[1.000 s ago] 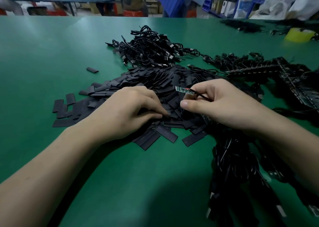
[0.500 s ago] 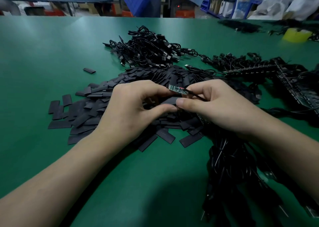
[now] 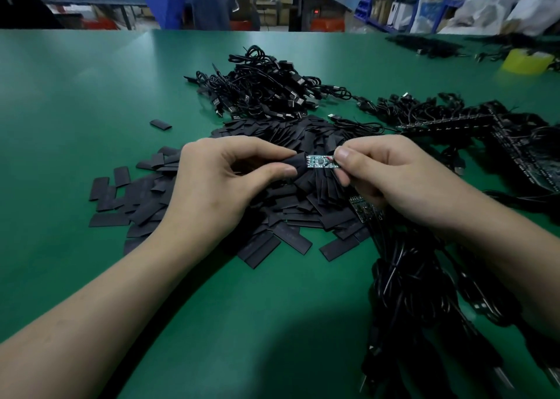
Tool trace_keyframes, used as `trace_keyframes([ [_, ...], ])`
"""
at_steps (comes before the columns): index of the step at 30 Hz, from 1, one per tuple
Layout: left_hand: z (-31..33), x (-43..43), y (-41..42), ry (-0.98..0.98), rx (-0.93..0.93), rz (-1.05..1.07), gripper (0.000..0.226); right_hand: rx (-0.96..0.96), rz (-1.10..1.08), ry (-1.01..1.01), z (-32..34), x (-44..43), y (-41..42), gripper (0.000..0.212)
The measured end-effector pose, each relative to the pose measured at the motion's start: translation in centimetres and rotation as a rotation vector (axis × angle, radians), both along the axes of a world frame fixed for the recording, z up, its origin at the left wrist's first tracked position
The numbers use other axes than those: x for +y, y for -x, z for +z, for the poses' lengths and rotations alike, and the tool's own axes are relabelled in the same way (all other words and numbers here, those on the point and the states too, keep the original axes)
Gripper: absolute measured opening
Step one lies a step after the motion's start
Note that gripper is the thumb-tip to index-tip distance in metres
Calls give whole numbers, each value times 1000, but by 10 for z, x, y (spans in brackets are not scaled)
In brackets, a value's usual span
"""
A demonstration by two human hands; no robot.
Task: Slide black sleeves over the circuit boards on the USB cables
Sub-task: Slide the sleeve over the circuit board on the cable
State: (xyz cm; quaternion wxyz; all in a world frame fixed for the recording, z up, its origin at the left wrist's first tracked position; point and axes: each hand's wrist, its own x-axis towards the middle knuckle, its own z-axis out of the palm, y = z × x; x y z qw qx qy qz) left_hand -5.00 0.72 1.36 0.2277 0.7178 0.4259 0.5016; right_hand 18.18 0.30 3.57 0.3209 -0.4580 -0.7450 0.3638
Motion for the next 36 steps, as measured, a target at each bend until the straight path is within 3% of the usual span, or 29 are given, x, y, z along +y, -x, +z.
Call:
trace_keyframes([
  [10, -1, 1, 2, -5, 14, 11, 16, 82, 10, 50, -2, 1, -1, 40],
  [19, -3, 1, 0, -12, 39, 19, 17, 12, 28, 35, 0, 0, -2, 40],
  [26, -1, 1, 4, -167, 300, -30, 21, -174, 14, -31, -1, 0, -4, 43],
  [34, -1, 0, 5, -322, 415, -13, 26, 161, 28, 269, -6, 2, -6, 40],
  [36, -2, 0, 4, -301, 387, -12, 25, 166, 27, 265, -6, 1, -5, 40],
])
